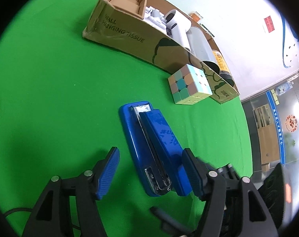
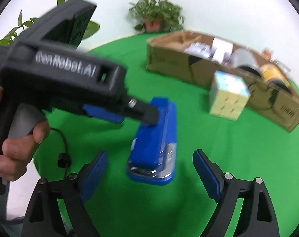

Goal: Organize rigid objects
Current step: 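Grasp the blue stapler with the right tool while the left tool closes on it, then carry the stapler into the box and lower it into the compartment, then open the tools to release the stapler and withdraw, then reach to the pastel Rubik's cube and grasp it with both tools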

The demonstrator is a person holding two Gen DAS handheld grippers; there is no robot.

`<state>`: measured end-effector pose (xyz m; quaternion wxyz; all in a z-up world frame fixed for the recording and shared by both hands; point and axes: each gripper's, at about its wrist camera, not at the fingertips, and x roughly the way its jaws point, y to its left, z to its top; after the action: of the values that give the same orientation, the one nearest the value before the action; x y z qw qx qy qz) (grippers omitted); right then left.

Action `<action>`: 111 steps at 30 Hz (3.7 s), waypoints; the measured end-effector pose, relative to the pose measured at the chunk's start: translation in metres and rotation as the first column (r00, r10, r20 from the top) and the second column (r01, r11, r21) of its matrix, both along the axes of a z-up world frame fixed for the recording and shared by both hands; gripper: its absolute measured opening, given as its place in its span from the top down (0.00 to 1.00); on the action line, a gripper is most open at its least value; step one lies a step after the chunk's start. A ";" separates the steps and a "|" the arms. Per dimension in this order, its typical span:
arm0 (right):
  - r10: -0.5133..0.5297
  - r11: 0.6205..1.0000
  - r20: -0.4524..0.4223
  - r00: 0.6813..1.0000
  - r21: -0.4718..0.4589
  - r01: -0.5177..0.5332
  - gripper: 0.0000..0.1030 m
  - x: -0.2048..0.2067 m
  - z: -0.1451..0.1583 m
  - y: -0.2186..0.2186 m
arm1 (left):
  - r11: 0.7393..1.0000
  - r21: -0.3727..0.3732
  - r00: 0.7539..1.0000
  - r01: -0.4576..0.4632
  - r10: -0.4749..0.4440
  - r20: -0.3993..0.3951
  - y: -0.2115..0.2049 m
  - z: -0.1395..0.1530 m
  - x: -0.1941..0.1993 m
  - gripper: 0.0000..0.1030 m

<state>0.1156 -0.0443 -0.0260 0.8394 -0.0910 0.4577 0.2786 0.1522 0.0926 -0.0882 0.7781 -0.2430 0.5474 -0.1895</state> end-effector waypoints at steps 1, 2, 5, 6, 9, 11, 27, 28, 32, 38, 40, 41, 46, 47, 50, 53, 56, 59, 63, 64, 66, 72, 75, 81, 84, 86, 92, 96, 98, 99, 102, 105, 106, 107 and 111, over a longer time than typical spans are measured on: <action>0.005 1.000 -0.018 1.000 -0.006 -0.005 0.16 0.000 -0.005 0.003 | 1.000 -0.011 1.000 -0.005 0.005 -0.006 0.001 -0.001 -0.001 0.37; 0.004 1.000 -0.029 1.000 -0.013 -0.004 0.16 0.001 -0.010 0.005 | 1.000 -0.020 1.000 -0.008 0.008 -0.009 0.001 -0.002 -0.001 0.37; -0.021 0.999 -0.058 0.998 -0.033 0.019 0.26 0.004 -0.019 0.008 | 0.998 -0.049 0.999 -0.034 0.033 -0.022 0.004 -0.006 -0.002 0.37; -0.024 0.999 -0.044 0.999 -0.043 0.022 0.31 0.003 -0.019 0.010 | 0.998 -0.057 0.999 -0.037 0.036 -0.029 0.003 -0.007 -0.002 0.36; -0.057 0.996 -0.019 0.998 -0.063 0.056 0.44 0.005 -0.019 0.009 | 0.998 -0.060 0.998 -0.035 0.033 -0.045 0.002 -0.010 -0.002 0.29; -0.077 0.997 -0.041 0.996 -0.028 0.076 0.44 0.009 -0.018 0.004 | 0.996 -0.087 0.998 -0.024 0.019 -0.057 0.000 -0.013 -0.002 0.29; -0.118 0.980 -0.188 0.975 0.135 0.145 0.45 0.029 -0.016 -0.005 | 0.999 0.031 0.999 0.032 -0.033 0.020 -0.023 0.001 -0.011 0.30; -0.122 0.979 -0.187 0.975 0.137 0.149 0.45 0.029 -0.015 -0.005 | 0.998 0.045 0.999 0.035 -0.037 0.037 -0.025 0.006 -0.013 0.30; -0.122 0.978 -0.141 0.982 0.151 0.144 0.45 0.028 0.000 -0.009 | 0.999 0.038 0.996 0.022 -0.025 0.081 -0.021 0.024 -0.014 0.31; -0.129 0.974 -0.073 0.989 0.175 0.140 0.45 0.034 0.038 -0.004 | 0.999 0.034 0.987 0.004 -0.009 0.161 -0.010 0.061 -0.003 0.31; -0.132 0.974 -0.044 0.990 0.181 0.138 0.45 0.041 0.052 -0.001 | 1.000 0.031 0.981 0.001 -0.007 0.192 -0.006 0.075 0.005 0.32; -0.131 0.975 -0.022 0.991 0.180 0.133 0.45 0.047 0.061 0.002 | 1.000 0.032 0.977 -0.001 -0.006 0.211 -0.004 0.085 0.011 0.32; -0.134 0.973 0.028 0.991 0.195 0.126 0.45 0.084 0.084 0.020 | 0.999 0.046 0.968 -0.005 -0.007 0.252 0.011 0.115 0.050 0.33; -0.137 0.972 0.033 0.990 0.199 0.128 0.45 0.095 0.088 0.024 | 0.999 0.050 0.966 -0.001 -0.012 0.259 0.013 0.120 0.059 0.33; -0.144 0.971 0.044 0.989 0.200 0.132 0.45 0.128 0.096 0.034 | 0.997 0.081 0.959 0.019 -0.041 0.280 0.019 0.131 0.089 0.33; -0.167 0.966 0.019 0.986 0.202 0.160 0.45 0.163 0.098 0.046 | 0.995 0.090 0.961 0.037 -0.060 0.269 0.026 0.133 0.124 0.34; -0.189 0.958 -0.035 0.981 0.215 0.192 0.45 0.200 0.094 0.056 | 0.994 0.099 0.967 0.049 -0.072 0.244 0.034 0.128 0.160 0.34; -0.201 0.952 -0.086 0.976 0.216 0.215 0.45 0.234 0.084 0.065 | 0.994 0.095 0.978 0.060 -0.078 0.192 0.043 0.117 0.196 0.34; -0.227 0.943 -0.180 0.957 0.204 0.262 0.45 0.275 0.066 0.075 | 0.989 0.111 0.985 0.094 -0.109 0.134 0.047 0.099 0.227 0.34; -0.231 0.942 -0.192 0.954 0.201 0.269 0.45 0.282 0.062 0.077 | 0.987 0.117 0.986 0.109 -0.123 0.115 0.047 0.093 0.237 0.34; -0.248 0.935 -0.241 0.938 0.195 0.297 0.45 0.299 0.050 0.080 | 0.985 0.116 0.988 0.127 -0.136 0.076 0.049 0.082 0.250 0.34; -0.277 0.925 -0.284 0.918 0.181 0.335 0.45 0.328 0.031 0.087 | 0.990 0.048 0.990 0.136 -0.137 0.027 0.064 0.065 0.275 0.34; -0.278 0.918 -0.346 0.896 0.180 0.354 0.44 0.335 0.021 0.088 | 0.984 0.076 0.987 0.161 -0.161 -0.004 0.062 0.060 0.277 0.34; -0.289 0.927 -0.233 0.929 0.174 0.332 0.22 0.314 0.047 0.082 | 0.983 0.156 0.990 0.099 -0.112 0.081 0.073 0.080 0.264 0.36; -0.298 0.940 -0.043 0.953 0.158 0.301 0.08 0.281 0.076 0.067 | 0.956 0.292 0.971 -0.027 -0.044 0.236 0.076 0.113 0.231 0.33; -0.335 0.941 0.113 0.935 0.097 0.325 0.00 0.252 0.087 0.052 | 0.926 0.360 0.933 -0.112 -0.026 0.358 0.072 0.128 0.204 0.24; -0.368 0.930 0.226 0.902 0.108 0.352 0.01 0.185 0.092 -0.002 | 0.874 0.389 0.811 -0.293 0.011 0.585 0.042 0.127 0.109 0.16; -0.370 0.929 0.257 0.893 0.083 0.361 0.01 0.142 0.091 -0.037 | 0.858 0.388 0.781 -0.337 0.025 0.624 0.013 0.110 0.063 0.16; -0.372 0.928 0.244 0.895 0.075 0.366 0.01 0.123 0.088 -0.053 | 0.859 0.375 0.781 -0.348 0.045 0.622 0.001 0.104 0.052 0.16; -0.369 0.929 0.247 0.896 0.072 0.362 0.01 0.116 0.088 -0.059 | 0.860 0.373 0.784 -0.347 0.048 0.619 -0.005 0.100 0.045 0.16; -0.348 0.938 0.231 0.909 0.073 0.340 0.01 0.101 0.077 -0.072 | 0.853 0.395 0.797 -0.341 0.040 0.602 -0.019 0.092 0.034 0.16; -0.348 0.937 0.179 0.920 0.097 0.336 0.01 0.090 0.067 -0.085 | 0.877 0.378 0.817 -0.297 0.028 0.577 -0.023 0.089 0.025 0.16; -0.349 0.937 0.168 0.922 0.100 0.336 0.01 0.089 0.063 -0.087 | 0.888 0.373 0.826 -0.271 0.016 0.563 -0.023 0.088 0.023 0.16; -0.353 0.935 0.153 0.923 0.098 0.341 0.01 0.089 0.060 -0.089 | 0.890 0.374 0.832 -0.260 0.010 0.554 -0.023 0.087 0.019 0.16; -0.356 0.932 0.074 0.932 0.105 0.348 0.01 0.092 0.043 -0.094 | 0.875 0.392 0.837 -0.282 0.025 0.547 -0.012 0.090 0.000 0.16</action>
<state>0.2074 -0.1380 0.0171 0.8991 0.0176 0.4146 0.1395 0.1524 0.0802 0.0014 0.9453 -0.0359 0.3203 -0.0493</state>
